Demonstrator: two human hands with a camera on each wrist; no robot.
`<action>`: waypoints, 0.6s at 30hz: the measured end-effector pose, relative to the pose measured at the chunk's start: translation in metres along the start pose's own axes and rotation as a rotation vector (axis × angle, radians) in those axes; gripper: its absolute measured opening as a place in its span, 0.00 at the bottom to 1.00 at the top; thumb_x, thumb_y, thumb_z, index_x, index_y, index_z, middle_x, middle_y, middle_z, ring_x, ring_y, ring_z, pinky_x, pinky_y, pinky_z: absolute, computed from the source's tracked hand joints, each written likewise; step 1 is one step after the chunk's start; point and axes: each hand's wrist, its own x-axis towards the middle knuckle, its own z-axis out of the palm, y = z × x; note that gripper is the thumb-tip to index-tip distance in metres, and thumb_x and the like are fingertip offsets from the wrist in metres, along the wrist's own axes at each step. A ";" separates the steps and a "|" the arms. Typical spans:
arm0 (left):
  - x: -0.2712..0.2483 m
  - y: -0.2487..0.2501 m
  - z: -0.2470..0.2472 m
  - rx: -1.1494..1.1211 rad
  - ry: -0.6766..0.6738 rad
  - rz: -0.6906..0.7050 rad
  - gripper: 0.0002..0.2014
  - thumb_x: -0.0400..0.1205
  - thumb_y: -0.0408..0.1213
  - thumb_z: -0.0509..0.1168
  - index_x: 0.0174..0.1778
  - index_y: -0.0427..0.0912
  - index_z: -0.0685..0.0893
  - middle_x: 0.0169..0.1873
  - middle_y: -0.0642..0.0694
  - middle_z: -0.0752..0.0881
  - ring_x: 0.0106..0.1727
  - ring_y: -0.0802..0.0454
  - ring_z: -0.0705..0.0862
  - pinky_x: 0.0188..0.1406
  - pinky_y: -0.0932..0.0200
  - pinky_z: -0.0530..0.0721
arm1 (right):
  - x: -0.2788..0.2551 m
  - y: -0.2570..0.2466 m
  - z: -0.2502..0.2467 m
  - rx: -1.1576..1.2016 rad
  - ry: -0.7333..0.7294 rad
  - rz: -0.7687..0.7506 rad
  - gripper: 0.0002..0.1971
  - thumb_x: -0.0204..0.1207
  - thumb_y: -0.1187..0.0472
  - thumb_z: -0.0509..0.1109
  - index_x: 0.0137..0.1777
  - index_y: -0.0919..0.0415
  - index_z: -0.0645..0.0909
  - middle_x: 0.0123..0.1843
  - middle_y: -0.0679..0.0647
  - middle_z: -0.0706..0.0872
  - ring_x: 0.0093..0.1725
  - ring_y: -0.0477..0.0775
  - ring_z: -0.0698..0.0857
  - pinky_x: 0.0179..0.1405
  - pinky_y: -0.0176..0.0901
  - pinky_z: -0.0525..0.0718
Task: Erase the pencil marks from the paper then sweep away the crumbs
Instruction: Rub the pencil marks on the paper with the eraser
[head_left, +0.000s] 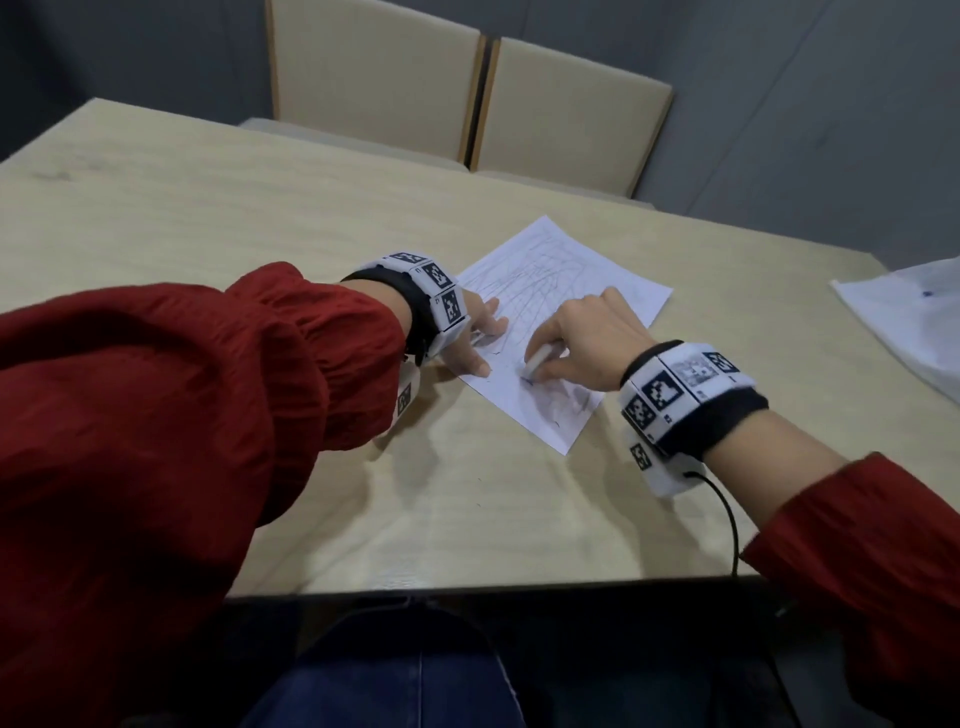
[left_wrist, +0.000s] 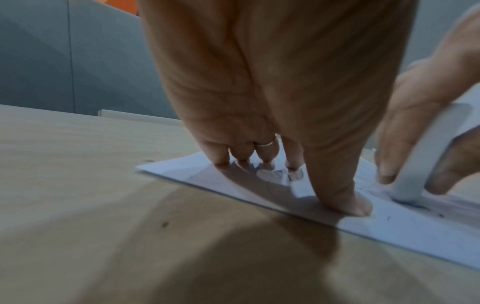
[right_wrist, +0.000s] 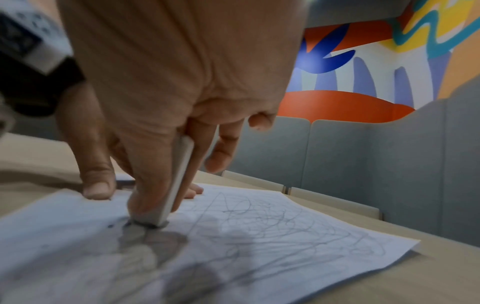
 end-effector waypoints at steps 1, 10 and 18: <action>0.000 0.000 0.000 -0.005 -0.004 -0.004 0.41 0.82 0.56 0.65 0.86 0.49 0.52 0.86 0.47 0.45 0.83 0.45 0.60 0.76 0.54 0.61 | 0.000 -0.001 0.001 0.000 -0.011 -0.003 0.08 0.70 0.49 0.76 0.48 0.44 0.88 0.35 0.38 0.82 0.43 0.46 0.77 0.49 0.44 0.60; -0.012 0.010 -0.004 0.046 -0.047 -0.025 0.40 0.85 0.54 0.61 0.87 0.46 0.47 0.85 0.41 0.47 0.82 0.42 0.61 0.76 0.53 0.60 | -0.059 0.016 0.007 0.159 -0.185 -0.015 0.06 0.67 0.49 0.78 0.43 0.43 0.89 0.32 0.38 0.85 0.36 0.42 0.79 0.43 0.39 0.72; -0.025 0.016 0.004 0.136 -0.059 -0.107 0.38 0.87 0.58 0.52 0.86 0.43 0.44 0.86 0.41 0.43 0.83 0.39 0.58 0.79 0.44 0.63 | -0.027 0.050 0.025 0.369 -0.146 0.200 0.07 0.74 0.60 0.74 0.43 0.47 0.79 0.58 0.51 0.87 0.58 0.53 0.83 0.60 0.49 0.81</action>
